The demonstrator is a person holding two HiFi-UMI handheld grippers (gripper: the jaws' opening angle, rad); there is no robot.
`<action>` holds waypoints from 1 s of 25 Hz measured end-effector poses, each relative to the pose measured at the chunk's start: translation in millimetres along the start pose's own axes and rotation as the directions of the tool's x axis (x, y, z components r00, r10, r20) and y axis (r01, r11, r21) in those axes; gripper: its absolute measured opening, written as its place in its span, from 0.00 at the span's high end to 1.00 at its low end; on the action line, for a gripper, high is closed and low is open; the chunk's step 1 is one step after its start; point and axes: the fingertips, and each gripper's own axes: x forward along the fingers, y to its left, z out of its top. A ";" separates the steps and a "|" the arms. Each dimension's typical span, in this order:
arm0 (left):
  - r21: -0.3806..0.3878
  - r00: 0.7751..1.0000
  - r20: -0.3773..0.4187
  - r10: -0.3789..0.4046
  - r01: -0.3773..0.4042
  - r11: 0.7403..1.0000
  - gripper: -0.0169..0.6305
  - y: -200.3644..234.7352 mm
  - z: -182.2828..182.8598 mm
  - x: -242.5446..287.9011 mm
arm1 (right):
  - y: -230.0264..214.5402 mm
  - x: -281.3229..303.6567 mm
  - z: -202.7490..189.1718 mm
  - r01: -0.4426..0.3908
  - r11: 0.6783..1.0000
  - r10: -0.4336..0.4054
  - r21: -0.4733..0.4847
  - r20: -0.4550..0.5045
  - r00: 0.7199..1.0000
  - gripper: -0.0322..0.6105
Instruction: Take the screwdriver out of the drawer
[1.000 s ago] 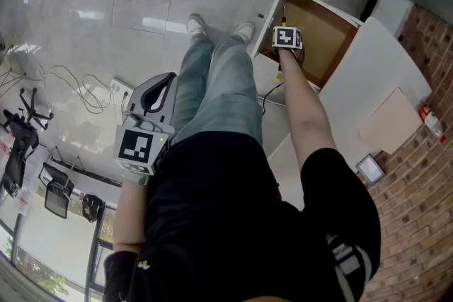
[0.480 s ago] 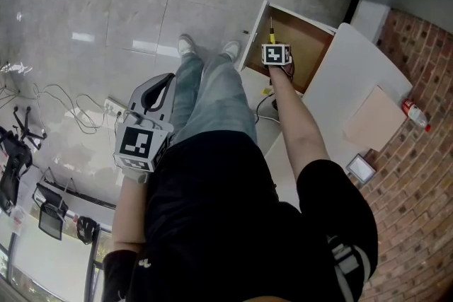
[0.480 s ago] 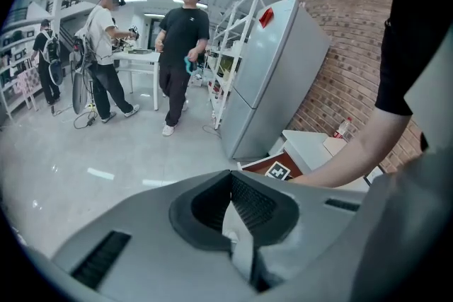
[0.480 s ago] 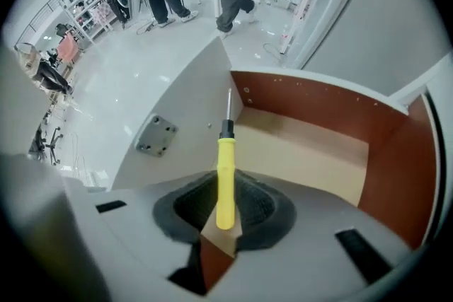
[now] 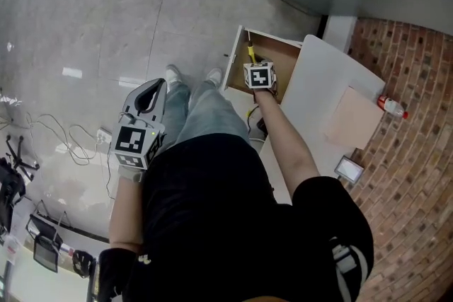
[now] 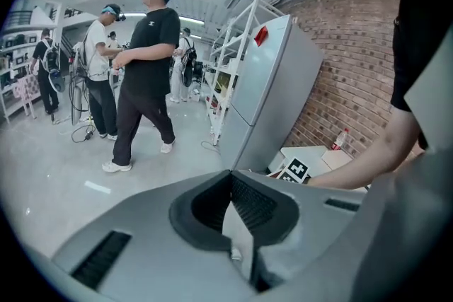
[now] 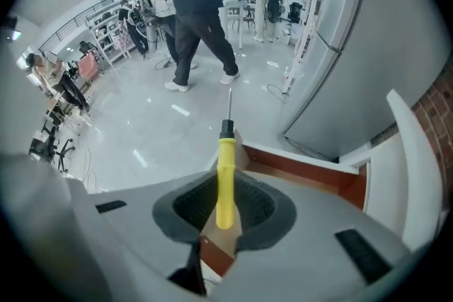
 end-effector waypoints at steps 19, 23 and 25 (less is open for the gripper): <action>0.041 0.970 0.244 -0.020 0.010 0.999 0.97 21.1 113.1 -46.4 | 58.6 -249.2 177.2 -0.090 0.994 0.112 -0.068 0.523 0.845 0.83; 0.043 0.948 0.317 -0.032 0.020 0.999 0.97 22.1 146.2 -57.9 | 65.1 -302.2 206.9 -0.096 0.989 0.144 -0.110 0.608 0.780 0.83; 0.055 0.938 0.343 -0.039 0.021 0.998 0.97 20.6 159.9 -64.3 | 67.5 -327.2 217.6 -0.100 0.987 0.157 -0.125 0.646 0.747 0.83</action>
